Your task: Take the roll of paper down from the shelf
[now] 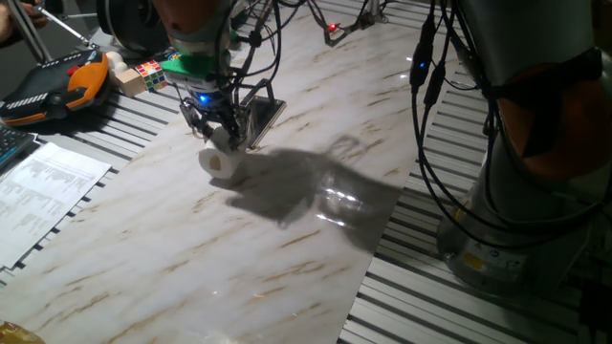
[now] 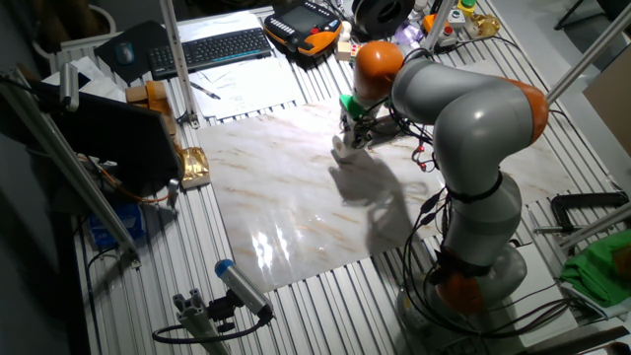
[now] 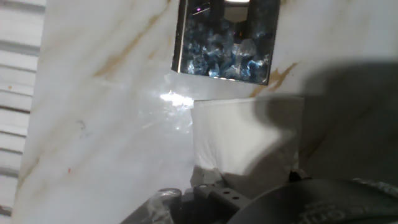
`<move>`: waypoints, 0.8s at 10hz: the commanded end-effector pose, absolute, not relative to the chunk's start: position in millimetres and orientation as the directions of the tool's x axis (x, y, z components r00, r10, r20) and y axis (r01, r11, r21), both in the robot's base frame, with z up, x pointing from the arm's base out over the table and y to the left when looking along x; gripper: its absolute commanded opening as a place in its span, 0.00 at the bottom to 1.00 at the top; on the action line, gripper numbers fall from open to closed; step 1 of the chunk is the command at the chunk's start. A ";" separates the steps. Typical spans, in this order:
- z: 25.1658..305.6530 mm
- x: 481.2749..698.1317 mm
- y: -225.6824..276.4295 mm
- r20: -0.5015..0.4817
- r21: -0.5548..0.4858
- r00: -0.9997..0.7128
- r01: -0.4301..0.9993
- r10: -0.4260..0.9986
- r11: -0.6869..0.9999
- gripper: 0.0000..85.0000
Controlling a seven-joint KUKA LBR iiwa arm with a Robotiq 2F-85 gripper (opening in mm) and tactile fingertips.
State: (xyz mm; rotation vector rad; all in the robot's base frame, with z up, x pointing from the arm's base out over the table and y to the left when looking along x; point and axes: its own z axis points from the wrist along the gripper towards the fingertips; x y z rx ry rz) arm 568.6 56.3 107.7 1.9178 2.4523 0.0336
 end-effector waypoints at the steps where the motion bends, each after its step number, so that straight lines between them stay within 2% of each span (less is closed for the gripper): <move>1: 110.0 568.2 55.9 -0.007 0.028 -0.674 0.738 0.739 0.674 0.01; 3: 114.0 566.7 55.9 -0.003 0.025 -0.763 0.646 0.646 0.763 0.01; 5: 114.0 564.7 57.6 -0.022 0.009 -0.872 0.490 0.490 0.872 0.01; 8: 113.2 563.3 59.2 -0.013 -0.008 -0.942 0.335 0.335 0.942 0.01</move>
